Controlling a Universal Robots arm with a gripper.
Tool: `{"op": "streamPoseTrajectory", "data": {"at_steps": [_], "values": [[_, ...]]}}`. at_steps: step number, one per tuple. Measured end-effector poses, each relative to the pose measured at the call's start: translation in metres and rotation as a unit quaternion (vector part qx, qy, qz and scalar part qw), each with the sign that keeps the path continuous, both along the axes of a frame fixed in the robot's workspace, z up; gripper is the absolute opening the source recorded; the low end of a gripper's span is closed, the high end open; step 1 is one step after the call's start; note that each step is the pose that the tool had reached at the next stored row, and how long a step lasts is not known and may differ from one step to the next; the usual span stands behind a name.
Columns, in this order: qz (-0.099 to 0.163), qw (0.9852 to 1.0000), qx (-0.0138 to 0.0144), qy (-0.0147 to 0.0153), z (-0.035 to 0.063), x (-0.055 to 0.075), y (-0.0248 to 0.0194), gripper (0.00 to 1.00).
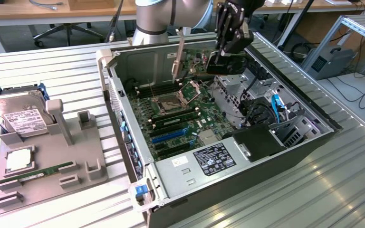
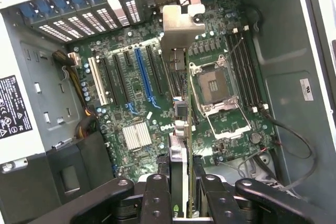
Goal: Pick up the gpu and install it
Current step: 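Insert the gpu into the slot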
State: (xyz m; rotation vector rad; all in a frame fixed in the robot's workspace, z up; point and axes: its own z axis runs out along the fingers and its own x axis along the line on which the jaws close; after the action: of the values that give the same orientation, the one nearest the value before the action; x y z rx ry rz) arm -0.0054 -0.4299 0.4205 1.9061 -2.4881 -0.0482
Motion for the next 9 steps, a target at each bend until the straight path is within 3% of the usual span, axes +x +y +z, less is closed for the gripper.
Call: {"op": "streamPoseTrajectory", "data": {"at_steps": [6, 9], "values": [[0.034, 0.9994, 0.0000, 0.0000, -0.0002, 0.0000, 0.0000, 0.27], [0.061, 0.9982, 0.0000, 0.0000, -0.0004, 0.0000, 0.0000, 0.27]]}}
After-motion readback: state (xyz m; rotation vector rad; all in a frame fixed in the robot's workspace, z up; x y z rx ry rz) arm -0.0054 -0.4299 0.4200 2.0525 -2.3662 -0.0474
